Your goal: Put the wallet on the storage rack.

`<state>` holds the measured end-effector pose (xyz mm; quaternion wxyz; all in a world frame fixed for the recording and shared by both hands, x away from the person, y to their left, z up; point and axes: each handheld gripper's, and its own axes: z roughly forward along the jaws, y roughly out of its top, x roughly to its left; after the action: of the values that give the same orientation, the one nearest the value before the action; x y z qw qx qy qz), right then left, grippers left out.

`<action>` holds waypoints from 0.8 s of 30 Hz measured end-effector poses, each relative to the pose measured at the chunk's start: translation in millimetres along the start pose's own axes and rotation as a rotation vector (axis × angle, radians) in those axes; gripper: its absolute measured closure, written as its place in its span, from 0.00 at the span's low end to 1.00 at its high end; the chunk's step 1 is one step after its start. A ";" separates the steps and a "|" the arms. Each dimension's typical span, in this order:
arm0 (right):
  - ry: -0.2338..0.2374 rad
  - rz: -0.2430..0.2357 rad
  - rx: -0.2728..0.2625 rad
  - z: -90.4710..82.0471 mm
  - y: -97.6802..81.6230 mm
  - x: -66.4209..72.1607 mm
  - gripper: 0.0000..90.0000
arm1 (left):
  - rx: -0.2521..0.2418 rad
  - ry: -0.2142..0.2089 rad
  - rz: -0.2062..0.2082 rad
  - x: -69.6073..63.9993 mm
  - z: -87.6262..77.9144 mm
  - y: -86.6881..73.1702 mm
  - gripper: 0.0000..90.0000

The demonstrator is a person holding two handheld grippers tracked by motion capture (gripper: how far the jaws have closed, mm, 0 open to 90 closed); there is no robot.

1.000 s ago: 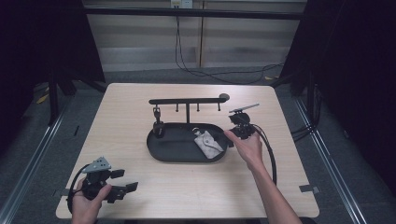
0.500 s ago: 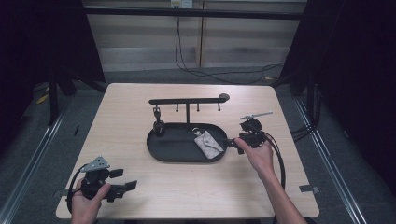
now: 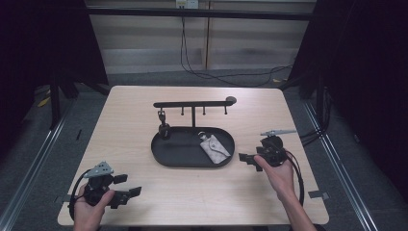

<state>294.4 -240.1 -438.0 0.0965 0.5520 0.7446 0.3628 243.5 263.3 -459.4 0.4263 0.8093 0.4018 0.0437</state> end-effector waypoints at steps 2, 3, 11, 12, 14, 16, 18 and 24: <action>-0.008 -0.010 -0.001 -2.9 -5.2 -2.1 0.19 | 0.003 0.001 -0.001 0.2 0.1 0.2 0.23; -0.011 -0.012 0.005 -5.1 -8.0 -3.6 0.19 | 0.003 0.000 -0.002 0.2 0.1 0.2 0.23; -0.037 -0.009 -0.012 -22.4 -32.2 -11.8 0.19 | -0.006 -0.003 -0.001 1.0 -1.7 0.4 0.23; -0.040 -0.003 -0.012 -24.1 -34.3 -12.4 0.19 | -0.003 -0.007 -0.001 1.0 -1.2 0.7 0.23; -0.053 -0.008 -0.023 -28.2 -39.3 -13.8 0.19 | 0.002 -0.006 -0.002 0.4 0.0 0.9 0.23; -0.056 -0.019 -0.020 -31.1 -43.8 -14.8 0.19 | 0.006 -0.006 0.001 -0.2 0.6 0.7 0.23; -0.069 -0.040 -0.025 -33.4 -49.7 -16.0 0.19 | 0.002 -0.006 0.001 -0.1 0.0 1.0 0.23; -0.090 -0.015 -0.059 -40.1 -68.2 -26.1 0.19 | 0.010 -0.003 0.006 0.4 1.5 1.4 0.23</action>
<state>231.0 -289.5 -460.0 0.1487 0.5591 0.7325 0.3588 245.2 262.1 -459.4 0.4225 0.8129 0.3987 0.0417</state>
